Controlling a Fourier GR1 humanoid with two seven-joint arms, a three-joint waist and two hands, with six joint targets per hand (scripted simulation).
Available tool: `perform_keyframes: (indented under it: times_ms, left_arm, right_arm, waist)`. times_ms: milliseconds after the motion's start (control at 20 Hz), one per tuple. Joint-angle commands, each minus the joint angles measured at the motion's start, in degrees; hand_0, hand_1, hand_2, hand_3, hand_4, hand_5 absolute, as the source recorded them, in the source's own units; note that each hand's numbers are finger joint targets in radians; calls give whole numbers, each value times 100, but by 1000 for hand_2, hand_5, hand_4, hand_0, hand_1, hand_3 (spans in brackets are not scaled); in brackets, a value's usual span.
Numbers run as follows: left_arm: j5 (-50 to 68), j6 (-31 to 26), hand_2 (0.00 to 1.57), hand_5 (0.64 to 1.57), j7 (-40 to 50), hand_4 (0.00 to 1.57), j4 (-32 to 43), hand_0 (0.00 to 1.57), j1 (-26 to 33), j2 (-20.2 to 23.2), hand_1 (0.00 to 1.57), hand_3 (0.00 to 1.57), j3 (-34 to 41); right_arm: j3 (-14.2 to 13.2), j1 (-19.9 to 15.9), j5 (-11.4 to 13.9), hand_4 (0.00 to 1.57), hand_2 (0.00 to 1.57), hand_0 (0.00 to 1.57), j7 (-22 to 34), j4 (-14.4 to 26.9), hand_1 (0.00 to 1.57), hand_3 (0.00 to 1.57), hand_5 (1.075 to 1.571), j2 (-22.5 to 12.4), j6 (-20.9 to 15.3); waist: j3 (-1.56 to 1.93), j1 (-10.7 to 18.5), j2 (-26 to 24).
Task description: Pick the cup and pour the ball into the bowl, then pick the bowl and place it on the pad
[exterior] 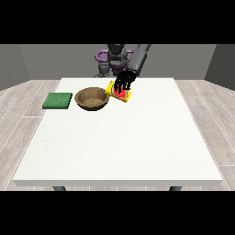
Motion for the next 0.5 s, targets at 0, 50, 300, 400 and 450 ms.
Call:
perform_keyframes:
  times_ms: [0,50,300,400,450]
  left_arm:
    - [-1029,-40,1501,1509,776,933,466,1343,-194,-320,1343,1531,-757]
    - [-1304,-237,1433,1480,1190,979,619,1326,-479,-495,1326,1427,-953]
    - [-2383,-676,1571,1490,1725,982,974,1469,-582,-560,1469,1571,-1879]
    - [-2843,-1111,1571,1525,2081,963,1120,1494,-999,-652,1494,1571,-2274]
    - [-2998,-1368,1571,1515,2138,1021,1083,1502,-935,-1053,1502,1571,-2452]
  right_arm:
    - [77,13,182,365,0,0,52,236,0,0,1565,70,-130]
    - [266,24,370,378,0,0,-157,306,0,0,1565,249,-165]
    - [-20,298,280,381,0,0,-414,750,0,0,1565,133,45]
    - [104,203,340,375,0,0,-297,823,0,0,1566,225,-61]
    - [1,228,390,383,0,0,-402,1060,0,0,1566,177,-52]
  waist:
    - [-5,80,-263]
    - [0,96,-254]
    - [1,325,-615]
    - [2,264,-676]
    - [2,551,-873]
